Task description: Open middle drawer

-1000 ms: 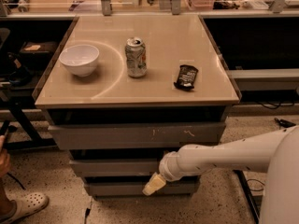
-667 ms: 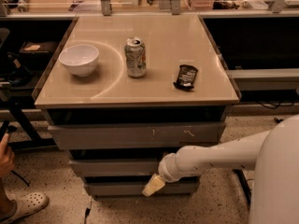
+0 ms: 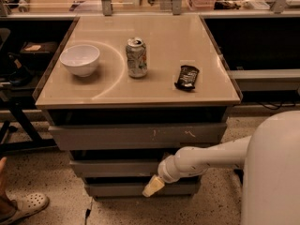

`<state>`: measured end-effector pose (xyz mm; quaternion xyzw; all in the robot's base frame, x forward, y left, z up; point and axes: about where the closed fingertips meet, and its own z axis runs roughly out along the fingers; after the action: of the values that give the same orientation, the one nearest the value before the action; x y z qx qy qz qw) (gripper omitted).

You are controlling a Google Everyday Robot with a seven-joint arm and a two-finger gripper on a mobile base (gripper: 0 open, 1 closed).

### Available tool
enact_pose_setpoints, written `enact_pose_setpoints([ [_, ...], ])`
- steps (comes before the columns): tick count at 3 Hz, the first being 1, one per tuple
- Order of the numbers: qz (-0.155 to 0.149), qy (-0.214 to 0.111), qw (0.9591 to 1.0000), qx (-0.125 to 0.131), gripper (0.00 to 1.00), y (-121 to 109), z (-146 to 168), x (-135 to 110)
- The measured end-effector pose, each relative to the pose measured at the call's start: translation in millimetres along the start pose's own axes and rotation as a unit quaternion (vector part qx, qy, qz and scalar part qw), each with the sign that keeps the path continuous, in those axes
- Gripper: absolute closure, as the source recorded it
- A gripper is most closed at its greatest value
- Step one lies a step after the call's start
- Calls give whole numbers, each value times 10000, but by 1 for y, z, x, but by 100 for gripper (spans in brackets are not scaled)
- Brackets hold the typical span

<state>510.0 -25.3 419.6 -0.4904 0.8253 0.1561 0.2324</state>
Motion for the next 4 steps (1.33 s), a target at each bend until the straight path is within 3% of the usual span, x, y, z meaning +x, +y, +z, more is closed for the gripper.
enact_pose_setpoints([
  [3,104,70,9997,-221,0,15,-5,6],
  [4,340,103,9985,-426,0,39,-25,9],
])
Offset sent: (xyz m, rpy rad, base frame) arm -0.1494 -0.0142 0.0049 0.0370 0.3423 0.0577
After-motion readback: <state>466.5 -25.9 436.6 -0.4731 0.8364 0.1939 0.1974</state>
